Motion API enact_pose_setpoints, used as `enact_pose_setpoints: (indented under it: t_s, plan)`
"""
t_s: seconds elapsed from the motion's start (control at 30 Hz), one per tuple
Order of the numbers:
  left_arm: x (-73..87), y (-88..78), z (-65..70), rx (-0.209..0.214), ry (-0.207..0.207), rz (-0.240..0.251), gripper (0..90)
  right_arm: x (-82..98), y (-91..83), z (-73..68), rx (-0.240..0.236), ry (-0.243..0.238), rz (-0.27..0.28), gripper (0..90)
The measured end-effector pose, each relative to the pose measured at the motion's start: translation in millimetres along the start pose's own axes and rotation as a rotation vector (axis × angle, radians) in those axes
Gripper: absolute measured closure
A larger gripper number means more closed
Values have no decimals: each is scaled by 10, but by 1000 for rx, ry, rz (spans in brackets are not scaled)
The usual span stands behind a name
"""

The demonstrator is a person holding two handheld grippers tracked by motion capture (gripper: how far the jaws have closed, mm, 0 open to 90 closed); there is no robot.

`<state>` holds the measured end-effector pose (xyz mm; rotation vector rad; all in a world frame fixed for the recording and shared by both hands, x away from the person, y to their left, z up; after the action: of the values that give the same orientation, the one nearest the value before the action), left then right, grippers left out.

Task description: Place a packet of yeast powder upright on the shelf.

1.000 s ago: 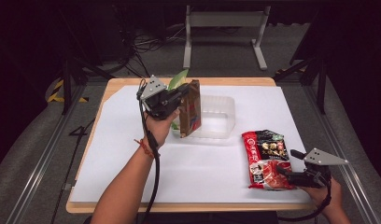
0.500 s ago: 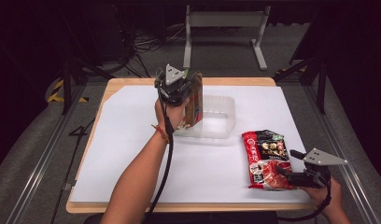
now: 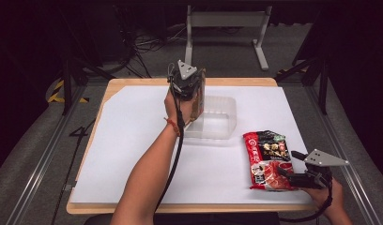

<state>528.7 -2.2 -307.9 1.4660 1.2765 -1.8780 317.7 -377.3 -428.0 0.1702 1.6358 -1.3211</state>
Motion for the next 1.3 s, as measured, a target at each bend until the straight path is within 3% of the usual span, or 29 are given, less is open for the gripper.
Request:
enact_pose_setpoints:
  t_s: [0.07, 0.17, 0.57, 0.77, 1.1, 1.13, 1.3]
  plan:
    - [-7, 30, -23, -10, -12, 1, 868, 0, -2, 2, 1, 0, 0, 169]
    - [21, 59, -20, 13, -33, -2, 867, 1, -3, 5, 1, 0, 0, 169]
    - [253, -73, 151, 130, 48, -24, 857, -2, -4, 3, 2, 1, 2, 169]
    - [360, -177, 172, 155, 82, -30, 851, -2, -3, 1, 2, 2, 3, 169]
    - [483, -268, 163, 207, 78, -10, 846, -7, 7, -4, 1, 0, 0, 168]
    - [539, -248, 160, 213, 87, -36, 846, -7, 9, -3, 1, 1, -1, 168]
    - [627, -262, 160, 261, 63, 2, 839, -8, 13, -10, 2, -1, -3, 168]
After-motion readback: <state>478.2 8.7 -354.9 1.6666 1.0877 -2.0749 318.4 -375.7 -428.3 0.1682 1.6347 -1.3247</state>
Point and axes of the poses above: each handheld gripper's, and its own axes: y roughly forward along the jaws, x roughly out of its underside, z roughly to its right, the point moved 2 cm from there along y, roughly forward along the jaws, and after that the axes turned 9 degrees about -z, right-handed, at the moved point
